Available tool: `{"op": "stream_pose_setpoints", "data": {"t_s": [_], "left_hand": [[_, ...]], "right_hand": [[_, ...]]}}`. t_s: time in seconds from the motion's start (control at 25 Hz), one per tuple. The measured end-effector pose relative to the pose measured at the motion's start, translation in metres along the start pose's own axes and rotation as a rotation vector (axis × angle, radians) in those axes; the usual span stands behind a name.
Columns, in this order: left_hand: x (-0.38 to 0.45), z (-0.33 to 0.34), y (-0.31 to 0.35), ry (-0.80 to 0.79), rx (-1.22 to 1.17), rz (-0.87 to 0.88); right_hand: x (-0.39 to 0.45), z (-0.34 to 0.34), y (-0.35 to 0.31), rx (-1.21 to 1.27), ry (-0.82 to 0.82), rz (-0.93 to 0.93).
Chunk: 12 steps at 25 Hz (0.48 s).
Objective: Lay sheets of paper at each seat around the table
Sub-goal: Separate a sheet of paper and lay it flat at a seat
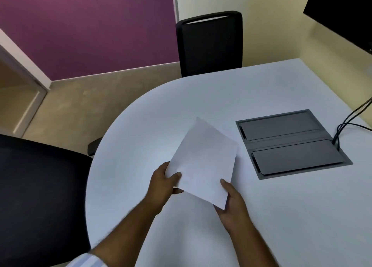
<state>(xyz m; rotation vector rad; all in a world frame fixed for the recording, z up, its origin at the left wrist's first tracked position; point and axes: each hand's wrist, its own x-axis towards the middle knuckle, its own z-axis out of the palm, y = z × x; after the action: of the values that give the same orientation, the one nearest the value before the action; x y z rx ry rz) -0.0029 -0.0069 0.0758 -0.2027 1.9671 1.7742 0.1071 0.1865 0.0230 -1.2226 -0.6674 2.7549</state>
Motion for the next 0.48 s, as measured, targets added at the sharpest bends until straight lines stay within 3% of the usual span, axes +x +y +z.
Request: {"op": "stream_pose_setpoints", "data": {"t_s": [0.12, 0.28, 0.48], "left_hand": [[-0.011, -0.051, 0.013, -0.044, 0.130, 0.071], [-0.008, -0.116, 0.020, -0.088, 0.211, 0.077], [0.010, -0.165, 0.006, 0.162, -0.048, -0.087]], "right_hand": [[-0.001, 0.005, 0.003, -0.072, 0.036, 0.047], [-0.002, 0.035, 0.025, -0.356, 0.052, 0.003], [0.001, 0.069, 0.104, -0.520, 0.215, -0.042]]}}
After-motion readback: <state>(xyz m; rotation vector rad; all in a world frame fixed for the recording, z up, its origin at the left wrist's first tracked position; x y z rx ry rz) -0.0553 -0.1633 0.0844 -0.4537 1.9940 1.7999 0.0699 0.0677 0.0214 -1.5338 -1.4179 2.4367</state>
